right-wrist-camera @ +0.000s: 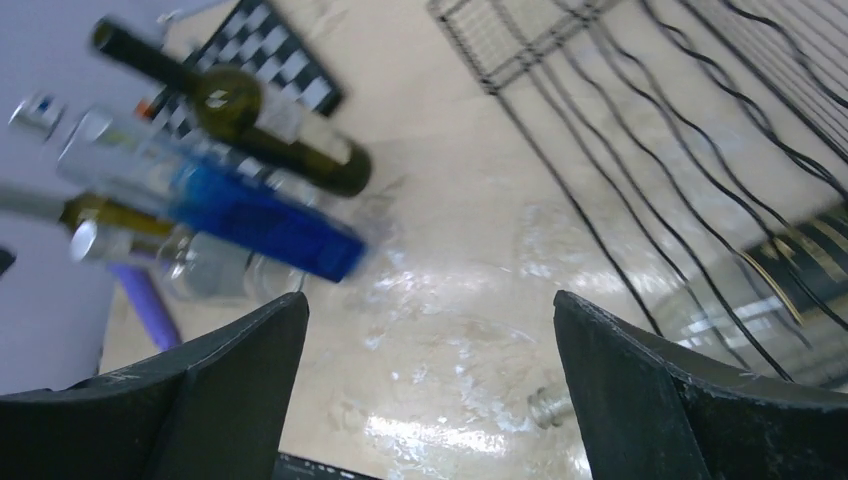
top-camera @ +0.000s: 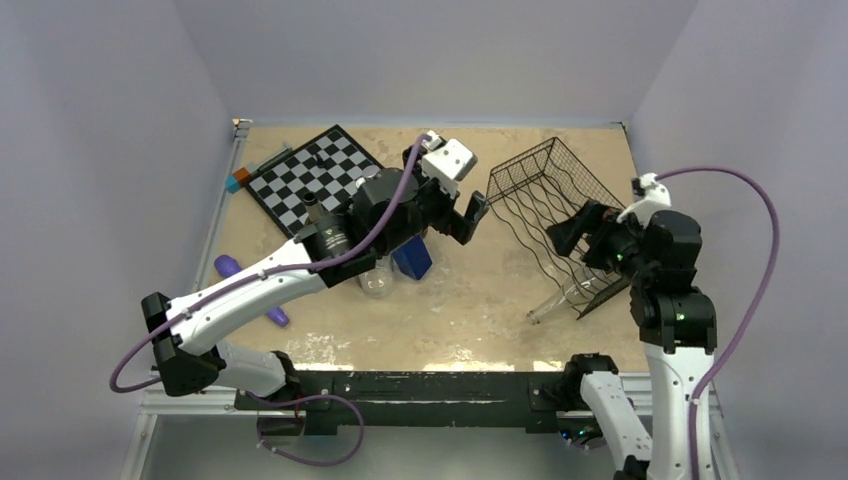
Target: Put the wine bottle on the wine rack
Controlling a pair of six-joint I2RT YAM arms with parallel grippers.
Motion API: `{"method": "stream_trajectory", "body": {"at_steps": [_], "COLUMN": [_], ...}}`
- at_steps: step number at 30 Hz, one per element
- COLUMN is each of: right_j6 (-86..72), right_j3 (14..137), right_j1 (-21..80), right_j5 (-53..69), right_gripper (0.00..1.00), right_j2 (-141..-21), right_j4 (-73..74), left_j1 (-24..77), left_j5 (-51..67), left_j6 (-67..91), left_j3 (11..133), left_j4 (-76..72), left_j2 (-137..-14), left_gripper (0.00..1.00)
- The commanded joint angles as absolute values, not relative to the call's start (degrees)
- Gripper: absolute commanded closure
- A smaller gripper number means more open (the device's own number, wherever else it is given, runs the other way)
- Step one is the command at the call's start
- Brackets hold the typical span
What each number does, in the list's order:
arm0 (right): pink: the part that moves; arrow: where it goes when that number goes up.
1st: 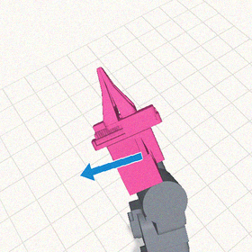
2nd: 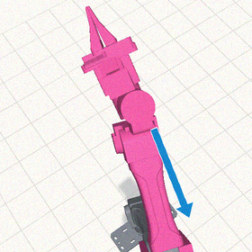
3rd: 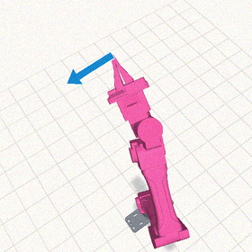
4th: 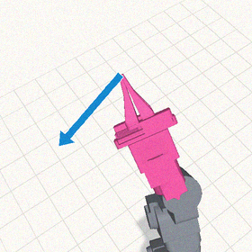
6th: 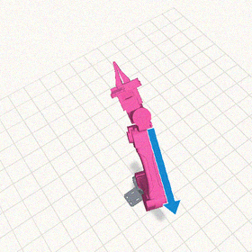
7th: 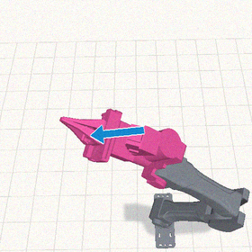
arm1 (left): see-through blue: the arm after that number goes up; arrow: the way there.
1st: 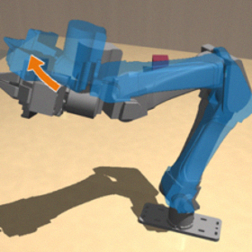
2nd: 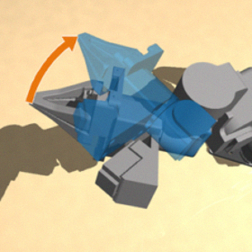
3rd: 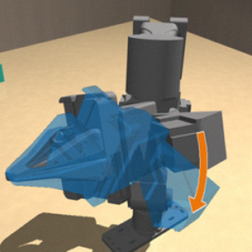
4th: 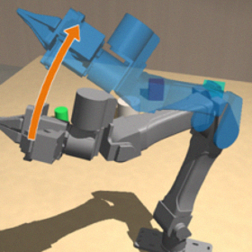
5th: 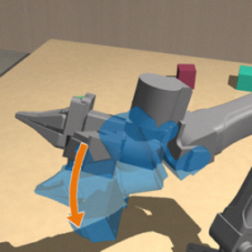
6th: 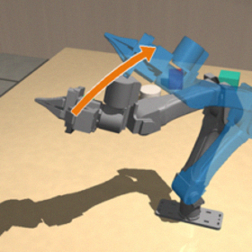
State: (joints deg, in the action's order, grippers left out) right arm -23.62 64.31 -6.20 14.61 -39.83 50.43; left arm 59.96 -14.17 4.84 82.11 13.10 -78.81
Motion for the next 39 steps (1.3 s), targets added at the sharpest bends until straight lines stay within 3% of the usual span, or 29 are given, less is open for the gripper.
{"method": "stream_trajectory", "body": {"at_steps": [1,10,19,27,34,39], "right_j6": [-18.03,-8.88,0.58,3.87,3.76,3.43], "right_j3": [62.67,61.53,63.71,71.04,74.97,74.24], "right_j1": [5.46,27.37,42.05,45.26,45.35,45.84], "right_j5": [23.01,18.94,12.18,2.79,5.97,7.54], "right_gripper": [0.03,0.02,0.02,0.02,0.10,0.10], "right_j2": [-41.80,-49.63,-66.24,-80.01,-85.50,-86.14], "right_j4": [36.96,21.11,2.07,-5.26,-4.28,-4.71], "left_j1": [58.37,53.42,50.41,50.27,50.27,50.27], "left_j5": [-17.86,-22.65,-29.29,-30.09,-30.91,-30.95], "left_j6": [3.39,4.47,4.84,4.54,4.66,4.42], "left_j3": [87.21,88.49,88.32,86.74,86.76,86.14], "left_j4": [22.39,28.15,32.77,33.53,34.54,34.12], "left_j2": [-75.57,-67.66,-60.84,-57.33,-57.13,-56.85], "left_gripper": [0.01,0.01,0.01,0.01,0.01,0.01]}}
